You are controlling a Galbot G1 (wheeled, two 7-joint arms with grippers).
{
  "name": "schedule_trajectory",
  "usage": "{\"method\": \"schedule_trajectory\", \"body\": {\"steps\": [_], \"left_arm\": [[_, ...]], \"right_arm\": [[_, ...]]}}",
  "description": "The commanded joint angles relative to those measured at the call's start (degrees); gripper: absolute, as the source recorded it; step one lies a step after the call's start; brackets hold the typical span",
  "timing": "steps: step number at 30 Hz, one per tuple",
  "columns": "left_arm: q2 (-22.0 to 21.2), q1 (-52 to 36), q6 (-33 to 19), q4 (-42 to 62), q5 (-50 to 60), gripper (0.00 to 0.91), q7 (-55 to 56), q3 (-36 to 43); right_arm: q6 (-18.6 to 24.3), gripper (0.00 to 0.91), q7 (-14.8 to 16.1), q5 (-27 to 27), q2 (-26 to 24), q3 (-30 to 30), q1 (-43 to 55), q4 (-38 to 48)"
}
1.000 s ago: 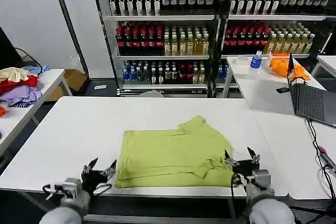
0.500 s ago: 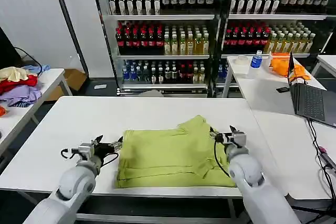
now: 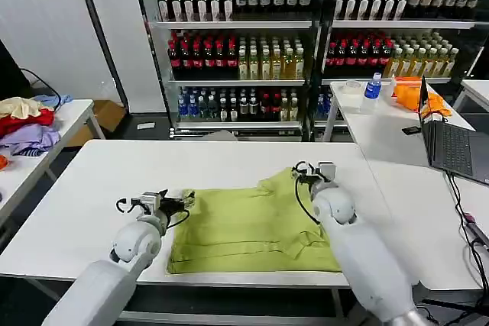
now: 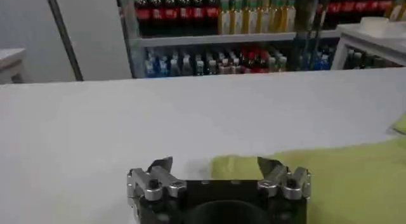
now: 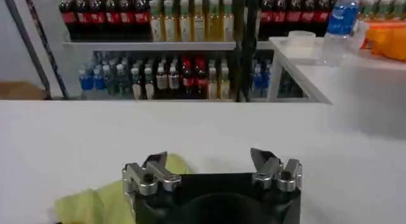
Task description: Fold and organize the clothes.
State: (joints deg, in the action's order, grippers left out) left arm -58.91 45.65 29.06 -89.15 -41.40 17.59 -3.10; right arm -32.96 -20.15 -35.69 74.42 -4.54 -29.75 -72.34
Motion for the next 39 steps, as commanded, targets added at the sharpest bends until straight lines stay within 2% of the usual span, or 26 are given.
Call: {"method": "schedule_trajectory", "body": {"steps": [1,5,6,7,8,9,10,11,18,25,29,39], "left_arm": [[-1.60,-3.02,0.25,3.76,0.34,0.907,-0.56,3.24],[-1.33,-3.26,0.21,4.58,-0.03,0.907,-0.73,3.02],[-1.25,-3.26,0.22,4.57,-0.12,0.685,-0.77,3.01],[-1.17,-3.23,0.21,4.52,-0.39,0.564,-0.82,3.02],[-1.13,-3.05,0.09,4.33,-0.43,0.322,-0.89,2.97],[-1.10,-2.98,0.02,4.25,-0.45,0.322,-0.94,2.93],[-1.08,-2.78,-0.19,4.09,-0.45,0.060,-1.05,2.87],[-1.08,-2.52,-0.27,3.98,-0.45,0.040,-1.13,2.72],[-0.83,-1.55,-0.42,3.51,-1.17,0.040,-1.60,1.80],[0.65,-0.33,-0.86,0.94,-2.75,0.040,-2.15,0.27],[1.99,0.77,-2.94,-0.61,-2.84,0.040,-3.35,-0.50],[4.45,3.38,-3.33,-8.77,-6.33,0.040,-3.84,-3.14]], "right_arm": [[-0.12,0.907,0.39,-1.29,4.29,1.51,6.09,13.07],[-0.17,0.907,1.40,-1.19,5.11,2.44,5.92,14.51],[-0.16,0.856,1.44,-1.18,5.16,2.58,5.82,14.57],[-0.14,0.746,1.71,-1.19,5.27,2.87,5.50,14.61],[-0.15,0.494,1.78,-1.20,5.30,2.94,5.35,14.52],[-0.13,0.494,1.87,-1.20,5.31,3.27,5.10,14.21],[-0.12,0.050,1.91,-1.19,5.33,3.66,4.74,13.78],[-0.13,0.010,1.91,-1.20,5.36,3.76,4.63,13.62],[0.00,0.000,2.06,-1.20,5.69,3.96,3.46,12.18],[0.52,0.000,2.24,-0.74,5.20,4.08,2.31,7.11],[1.34,0.000,1.89,-0.65,4.55,3.77,1.49,4.41],[0.44,0.000,1.44,-1.09,-1.01,2.53,-1.29,-7.79]]}}
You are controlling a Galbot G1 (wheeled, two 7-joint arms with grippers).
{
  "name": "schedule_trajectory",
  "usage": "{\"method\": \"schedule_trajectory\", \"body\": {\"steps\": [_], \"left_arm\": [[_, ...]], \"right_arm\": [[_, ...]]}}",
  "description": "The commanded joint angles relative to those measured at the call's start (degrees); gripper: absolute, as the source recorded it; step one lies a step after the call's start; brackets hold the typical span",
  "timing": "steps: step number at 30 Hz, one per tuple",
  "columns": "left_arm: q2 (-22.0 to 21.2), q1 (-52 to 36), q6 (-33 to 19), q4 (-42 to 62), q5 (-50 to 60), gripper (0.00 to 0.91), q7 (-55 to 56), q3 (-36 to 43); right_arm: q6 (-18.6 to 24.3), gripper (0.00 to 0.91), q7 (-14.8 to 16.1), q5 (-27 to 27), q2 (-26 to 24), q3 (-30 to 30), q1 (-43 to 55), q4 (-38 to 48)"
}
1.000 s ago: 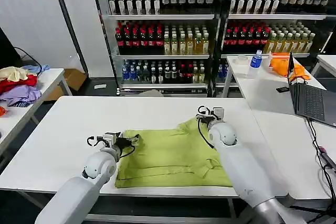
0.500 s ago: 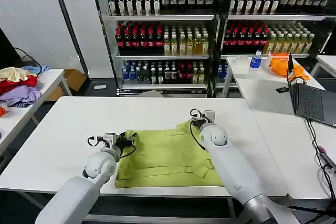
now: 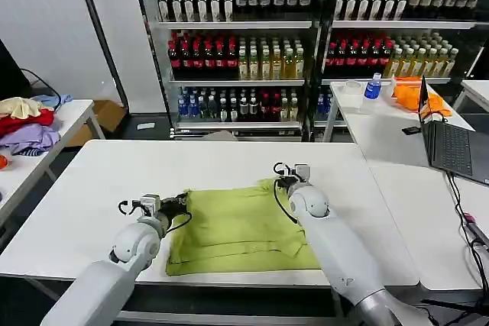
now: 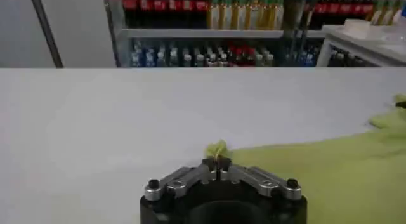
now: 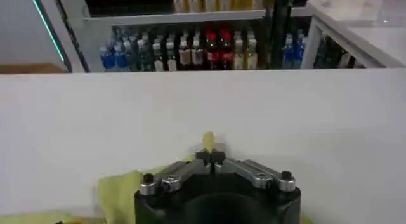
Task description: Fold and organize the clothes.
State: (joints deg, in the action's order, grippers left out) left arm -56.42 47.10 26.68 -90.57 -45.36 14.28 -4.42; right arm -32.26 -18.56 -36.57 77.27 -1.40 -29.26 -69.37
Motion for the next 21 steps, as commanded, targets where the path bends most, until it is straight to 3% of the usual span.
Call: {"method": "schedule_trajectory", "body": {"steps": [1,21], "left_arm": [[2.12,2.22,-0.91,-8.27,-2.49,0.040,-0.53,-1.93],[5.14,18.56,-0.72,-22.68,1.02,0.040,-2.56,-7.14]], "right_arm": [[-0.51,0.000,-0.17,-0.22,-4.83,-0.91,-2.69,-12.79],[-0.89,0.000,-0.90,-1.03,-14.97,-12.59,-24.82,-39.87]]}}
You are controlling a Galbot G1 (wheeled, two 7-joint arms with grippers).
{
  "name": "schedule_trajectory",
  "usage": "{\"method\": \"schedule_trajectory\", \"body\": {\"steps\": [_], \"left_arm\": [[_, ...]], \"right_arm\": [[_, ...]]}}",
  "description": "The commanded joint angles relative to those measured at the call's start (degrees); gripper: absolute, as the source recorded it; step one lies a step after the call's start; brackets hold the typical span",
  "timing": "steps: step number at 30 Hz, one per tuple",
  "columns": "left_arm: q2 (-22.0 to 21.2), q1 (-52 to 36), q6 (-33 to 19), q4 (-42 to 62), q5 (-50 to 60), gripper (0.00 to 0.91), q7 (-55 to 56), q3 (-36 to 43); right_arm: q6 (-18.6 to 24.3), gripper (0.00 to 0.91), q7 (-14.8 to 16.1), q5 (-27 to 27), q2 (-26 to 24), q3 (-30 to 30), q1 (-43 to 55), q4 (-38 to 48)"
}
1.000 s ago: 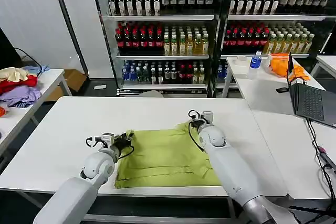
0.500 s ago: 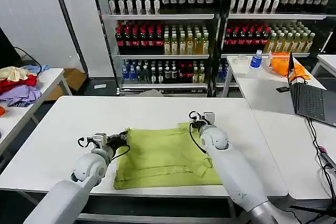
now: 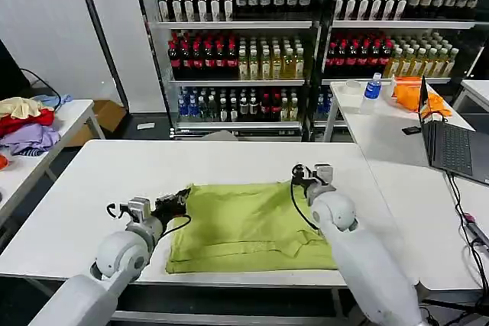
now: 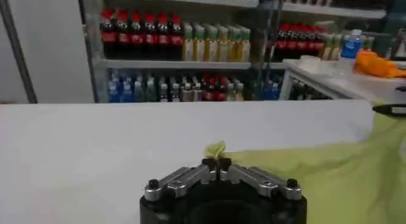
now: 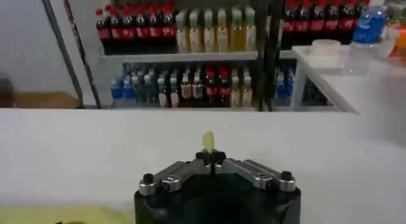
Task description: Fold and organize the clothes.
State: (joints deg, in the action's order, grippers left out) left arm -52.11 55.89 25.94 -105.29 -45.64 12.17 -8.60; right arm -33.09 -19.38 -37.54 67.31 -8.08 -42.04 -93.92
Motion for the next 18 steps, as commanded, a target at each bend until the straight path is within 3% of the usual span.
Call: {"method": "schedule_trajectory", "body": {"steps": [1,10,18], "left_arm": [[0.81,10.36,0.01,-8.39,1.36,0.040,-0.47,-3.26],[1.06,16.91,-0.86,-12.03,4.63,0.040,-0.78,-5.43],[1.22,21.62,-1.72,-12.14,7.17,0.040,-1.22,-7.28]], "right_arm": [[-0.06,0.000,-0.09,-0.08,-5.32,-6.31,-13.12,-16.52],[-0.08,0.000,-0.25,-0.08,-6.92,-10.73,-23.72,-24.60],[-0.06,0.000,-0.19,0.27,-6.45,-12.81,-29.84,-26.74]]}}
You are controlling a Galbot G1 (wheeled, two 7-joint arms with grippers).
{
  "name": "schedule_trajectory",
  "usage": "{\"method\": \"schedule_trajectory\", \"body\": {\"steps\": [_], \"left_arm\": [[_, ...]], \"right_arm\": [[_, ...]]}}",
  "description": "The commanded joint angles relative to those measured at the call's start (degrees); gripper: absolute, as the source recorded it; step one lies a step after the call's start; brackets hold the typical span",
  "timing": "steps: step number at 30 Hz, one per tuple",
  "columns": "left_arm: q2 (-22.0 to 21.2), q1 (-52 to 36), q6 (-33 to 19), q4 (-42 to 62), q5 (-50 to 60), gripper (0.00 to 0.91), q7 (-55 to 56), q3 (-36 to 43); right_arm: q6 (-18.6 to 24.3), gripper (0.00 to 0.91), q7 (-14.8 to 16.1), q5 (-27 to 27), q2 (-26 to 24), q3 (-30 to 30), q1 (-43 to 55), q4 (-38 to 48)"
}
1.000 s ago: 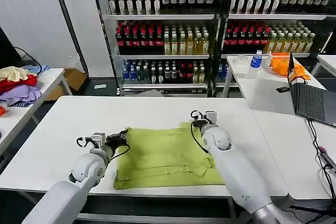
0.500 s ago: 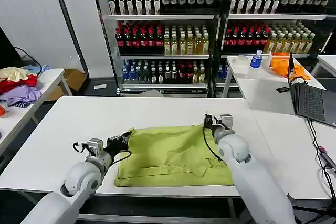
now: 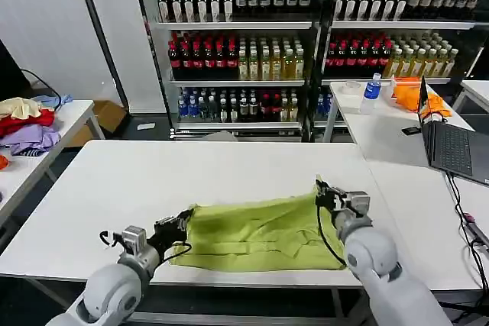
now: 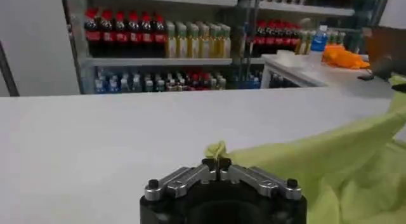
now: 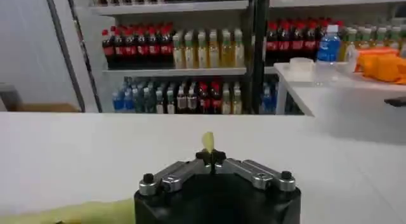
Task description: Fold and organize the clothes.
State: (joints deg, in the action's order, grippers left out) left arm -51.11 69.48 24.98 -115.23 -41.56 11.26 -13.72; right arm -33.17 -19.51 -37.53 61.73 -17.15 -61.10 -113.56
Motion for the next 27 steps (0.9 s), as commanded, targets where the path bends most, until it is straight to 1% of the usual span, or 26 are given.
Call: {"method": "schedule_trajectory", "body": {"steps": [1,5,6,7,8,9,10,16,19,22,25,27], "left_arm": [[0.20,8.30,-0.87,-1.83,3.62,0.040,-0.38,-2.21],[-0.05,8.30,-1.30,-0.11,5.73,0.040,-0.74,-1.59],[-0.20,7.96,-1.28,0.52,6.26,0.060,-0.77,-1.29],[-0.30,7.54,-1.05,0.88,6.56,0.252,-0.75,-1.08],[-0.60,6.84,-0.70,1.45,6.67,0.474,-0.70,-0.81],[-0.75,6.57,-0.68,1.78,6.66,0.907,-0.64,-0.73],[-0.92,5.96,-0.71,2.14,6.69,0.907,-0.48,-0.59],[-1.36,4.91,-1.72,2.81,7.55,0.907,0.02,-0.58],[-1.53,4.98,-2.31,2.71,7.72,0.907,1.11,-1.38],[-1.81,6.24,-2.38,1.08,7.66,0.907,2.03,-2.74],[-2.95,7.59,-1.63,-0.76,5.86,0.907,3.64,-4.01],[-4.52,7.93,0.71,-2.84,0.57,0.907,6.83,-4.18]], "right_arm": [[0.04,0.000,-0.04,0.46,-0.54,-3.73,-11.04,-6.91],[0.02,0.000,-0.33,1.95,0.74,-2.70,-10.93,-4.79],[0.00,0.000,-0.42,2.12,0.92,-2.51,-10.70,-4.35],[-0.02,0.000,-0.45,2.38,1.24,-2.20,-10.46,-3.64],[-0.05,0.000,-0.53,2.91,1.66,-1.62,-10.00,-2.70],[-0.05,0.403,-0.56,3.18,1.86,-1.51,-9.75,-2.47],[-0.04,0.907,-0.50,3.62,2.35,-1.07,-9.29,-1.63],[-0.01,0.907,0.32,6.24,3.19,-0.33,-9.29,-1.76],[-0.10,0.907,1.54,7.84,2.80,-0.78,-10.40,-2.93],[-0.08,0.907,1.40,8.17,2.71,-2.05,-12.16,-5.24],[-0.07,0.907,1.28,8.10,2.96,-3.97,-14.17,-7.05],[-0.07,0.907,1.24,8.01,3.33,-5.21,-15.45,-7.95]]}}
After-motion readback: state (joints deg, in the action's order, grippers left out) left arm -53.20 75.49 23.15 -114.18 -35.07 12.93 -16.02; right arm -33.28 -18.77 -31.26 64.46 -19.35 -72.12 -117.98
